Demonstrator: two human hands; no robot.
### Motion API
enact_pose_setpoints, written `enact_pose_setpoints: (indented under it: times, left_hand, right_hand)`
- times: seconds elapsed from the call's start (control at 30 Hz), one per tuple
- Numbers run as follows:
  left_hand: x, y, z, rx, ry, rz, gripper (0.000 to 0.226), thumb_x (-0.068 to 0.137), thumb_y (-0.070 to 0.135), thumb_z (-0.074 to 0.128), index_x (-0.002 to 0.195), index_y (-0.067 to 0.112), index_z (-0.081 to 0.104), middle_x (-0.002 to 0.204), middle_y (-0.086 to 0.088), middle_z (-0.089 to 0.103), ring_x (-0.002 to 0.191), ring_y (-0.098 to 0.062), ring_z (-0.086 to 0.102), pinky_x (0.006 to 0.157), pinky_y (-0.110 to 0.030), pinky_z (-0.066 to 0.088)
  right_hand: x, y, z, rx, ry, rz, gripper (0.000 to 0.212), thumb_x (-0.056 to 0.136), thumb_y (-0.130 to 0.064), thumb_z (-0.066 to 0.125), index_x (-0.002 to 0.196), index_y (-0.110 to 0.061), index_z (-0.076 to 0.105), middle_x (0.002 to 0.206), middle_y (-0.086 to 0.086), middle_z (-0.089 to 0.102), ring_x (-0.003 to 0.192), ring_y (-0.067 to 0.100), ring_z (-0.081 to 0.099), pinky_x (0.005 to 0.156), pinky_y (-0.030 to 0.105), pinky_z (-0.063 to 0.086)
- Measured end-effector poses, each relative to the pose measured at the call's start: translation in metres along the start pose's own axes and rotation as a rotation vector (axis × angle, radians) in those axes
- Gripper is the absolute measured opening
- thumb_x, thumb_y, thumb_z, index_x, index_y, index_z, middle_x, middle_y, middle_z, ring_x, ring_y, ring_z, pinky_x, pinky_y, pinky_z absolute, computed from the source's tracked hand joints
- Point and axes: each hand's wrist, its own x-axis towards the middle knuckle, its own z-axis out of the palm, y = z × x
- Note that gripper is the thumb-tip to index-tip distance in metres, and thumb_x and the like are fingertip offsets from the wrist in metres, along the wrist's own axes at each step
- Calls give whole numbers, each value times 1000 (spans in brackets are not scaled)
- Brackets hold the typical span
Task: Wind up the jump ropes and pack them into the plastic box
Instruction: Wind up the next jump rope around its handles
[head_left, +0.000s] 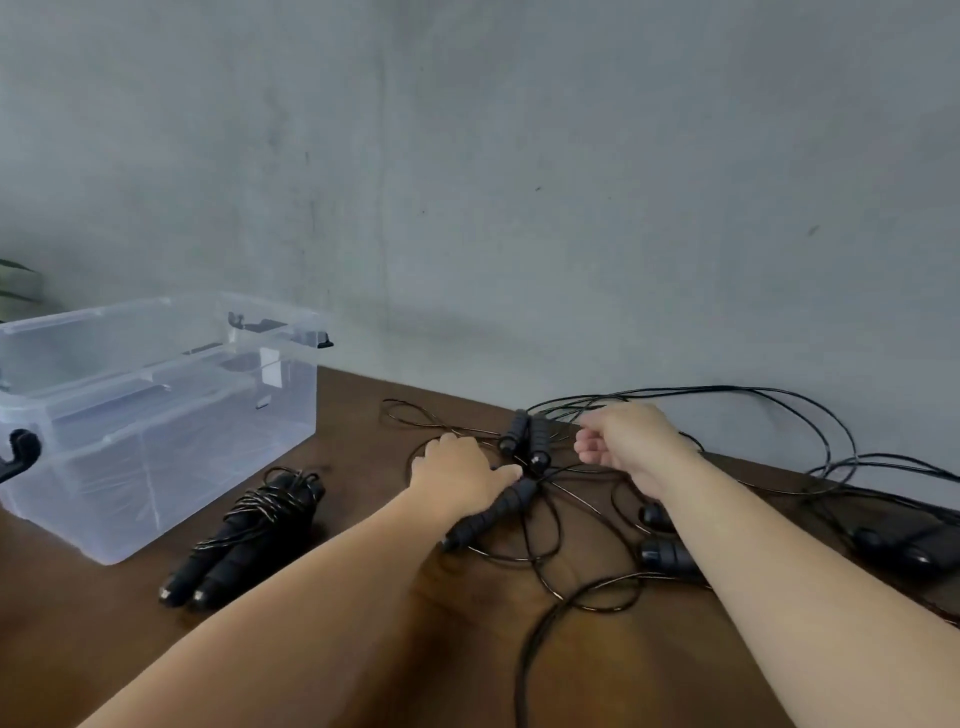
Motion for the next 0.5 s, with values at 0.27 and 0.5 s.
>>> enact_pose_setpoints:
  times: [0.27,0.5]
  left_hand:
    - [59,44,1,-174,3,40,41,101,26,38,119,-5,58,127,-21,58,117,-35,55,91,-33,44]
    - [109,47,20,-155,-72,16,48,101,36,41,109,-4,65,117,-19,65,110,-32,59,85,-30,44]
  right_hand:
    - [31,27,0,7,41,101,15,98,-3,50,86,-4,57,74,12,60,60,17,58,51,23,54]
    - [83,45,31,-133,19,44,19,93,-12,53,74,-14,56,68,5,57,58,18,54,50,26,41]
